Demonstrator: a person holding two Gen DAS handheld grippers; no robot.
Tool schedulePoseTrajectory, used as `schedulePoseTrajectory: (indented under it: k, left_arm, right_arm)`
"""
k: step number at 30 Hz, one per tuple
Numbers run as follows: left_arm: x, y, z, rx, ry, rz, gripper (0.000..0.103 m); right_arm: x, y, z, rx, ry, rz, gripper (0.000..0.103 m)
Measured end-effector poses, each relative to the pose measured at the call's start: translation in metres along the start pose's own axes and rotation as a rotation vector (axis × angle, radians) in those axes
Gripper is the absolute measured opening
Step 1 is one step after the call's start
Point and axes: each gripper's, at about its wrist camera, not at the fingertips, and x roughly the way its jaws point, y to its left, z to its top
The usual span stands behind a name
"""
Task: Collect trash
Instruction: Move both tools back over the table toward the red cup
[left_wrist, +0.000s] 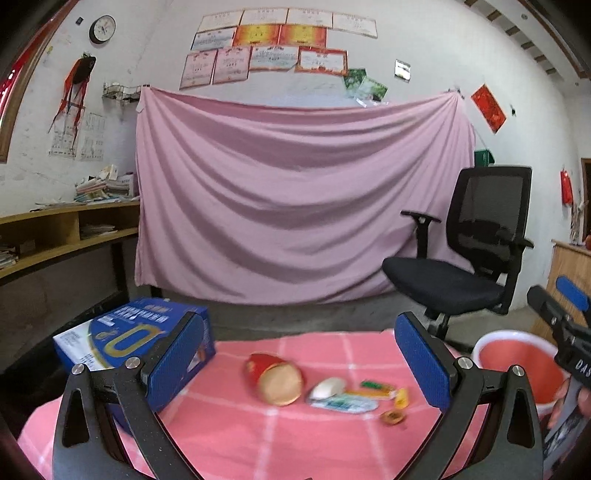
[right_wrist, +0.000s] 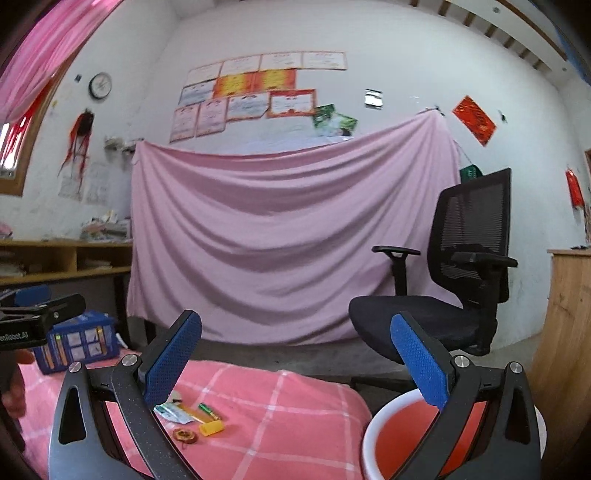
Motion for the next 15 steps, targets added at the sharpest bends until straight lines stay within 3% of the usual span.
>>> schedulePoseTrajectory:
  k: [11,15]
  left_arm:
    - [0.057,0.013,-0.025,0.024,0.239,0.04,0.101]
    - [0.085,0.016,-0.034,0.031,0.337,0.059,0.101]
  right_arm:
    - [0.043,0.018,-0.017,-0.005,0.201,0.03,0.103]
    - [0.066,0.025,-0.028,-0.01,0.332,0.055,0.103]
